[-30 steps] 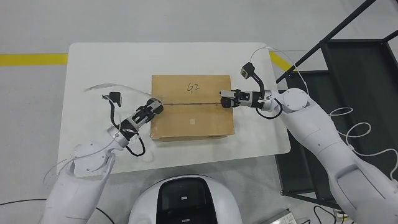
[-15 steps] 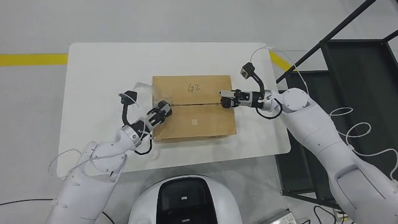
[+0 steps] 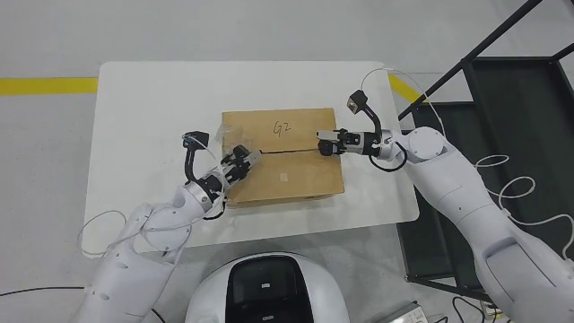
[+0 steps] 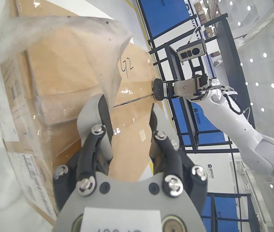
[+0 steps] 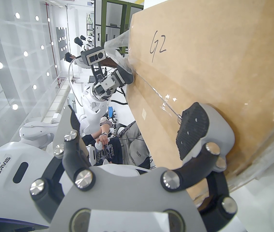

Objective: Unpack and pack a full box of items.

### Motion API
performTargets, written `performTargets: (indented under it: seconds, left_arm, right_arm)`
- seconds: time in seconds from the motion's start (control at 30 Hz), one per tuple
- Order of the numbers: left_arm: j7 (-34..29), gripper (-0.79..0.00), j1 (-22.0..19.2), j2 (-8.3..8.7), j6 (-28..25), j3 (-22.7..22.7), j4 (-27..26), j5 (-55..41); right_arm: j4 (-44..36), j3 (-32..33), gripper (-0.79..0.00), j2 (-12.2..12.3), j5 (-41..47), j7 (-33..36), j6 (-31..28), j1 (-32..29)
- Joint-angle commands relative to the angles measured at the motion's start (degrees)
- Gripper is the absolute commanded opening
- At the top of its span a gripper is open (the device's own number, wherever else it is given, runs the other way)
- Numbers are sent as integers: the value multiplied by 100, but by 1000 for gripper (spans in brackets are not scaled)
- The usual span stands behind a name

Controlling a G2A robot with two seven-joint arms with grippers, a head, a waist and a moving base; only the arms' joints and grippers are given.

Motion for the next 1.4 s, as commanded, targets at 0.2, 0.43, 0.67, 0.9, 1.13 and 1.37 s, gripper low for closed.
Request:
performTargets:
  seconds: [0.2,0.43,0.67,0.9,1.13,1.37]
  left_arm:
    - [181,0,1,-34,-268,79,-59,-92]
    - [116,0,-131,-88,-321,289,16,-173]
    - [77,0,-380,-175,-443,588,163,-336]
    - [-250,0,-628,-255,-635,886,264,-611]
    - [-561,0,-193,-149,-1140,510,-208,-1020]
    - [-878,0,475,19,-1515,-243,-785,-1612]
  right_arm:
    - [-198,445,0,82,808,466,-82,-286]
    - [-170,1064,0,210,1435,942,-166,-593]
    - [-243,1394,0,256,1582,1001,-148,-834]
    - [-245,1568,0,251,1584,966,-132,-941]
    - [-196,1763,0,249,1571,929,-167,-997]
    - [-189,1920,0,242,1525,874,-169,-1048]
